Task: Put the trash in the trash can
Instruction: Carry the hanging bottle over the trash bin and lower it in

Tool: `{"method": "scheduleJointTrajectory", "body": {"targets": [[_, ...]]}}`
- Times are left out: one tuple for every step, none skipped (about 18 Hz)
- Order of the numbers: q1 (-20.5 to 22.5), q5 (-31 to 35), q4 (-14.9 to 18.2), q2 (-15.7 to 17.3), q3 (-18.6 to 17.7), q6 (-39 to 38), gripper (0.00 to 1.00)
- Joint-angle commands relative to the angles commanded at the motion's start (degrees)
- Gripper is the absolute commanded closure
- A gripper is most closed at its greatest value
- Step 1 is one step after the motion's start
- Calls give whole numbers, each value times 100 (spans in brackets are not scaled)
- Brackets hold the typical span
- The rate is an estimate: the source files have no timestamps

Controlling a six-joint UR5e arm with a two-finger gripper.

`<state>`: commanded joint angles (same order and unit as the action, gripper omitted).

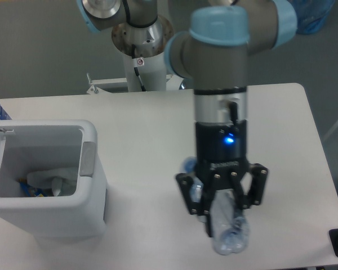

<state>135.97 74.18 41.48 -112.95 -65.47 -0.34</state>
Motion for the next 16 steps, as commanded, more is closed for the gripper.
{"method": "scheduleJointTrajectory", "body": {"targets": [[-79,0,0,62,-35,-97,50],[-167,0,0,132,-70,-159,51],[-272,0,0,167,-79,-220,50],[-378,0,0,211,-97,-291,50],[-440,0,0,273,-114,-352,51],[-518,0,0,291,-123,-405,50],[-624,0,9,317,-132,-449,51],[-720,0,9,317,-141,-476,50],[-800,0,9,309,-167,-485,51],[-888,0,0,308,-193,-511,51],[-1028,0,9,308,-237,-598,50],[-1133,0,0,317,-299,-660,50],[-1239,0,0,317,-369,-669,50],[-1353,0,0,309,-422,-669,50],[-1433,0,0,291,-474,-669,50],[-1520,0,0,282,-518,-669,49]]}}
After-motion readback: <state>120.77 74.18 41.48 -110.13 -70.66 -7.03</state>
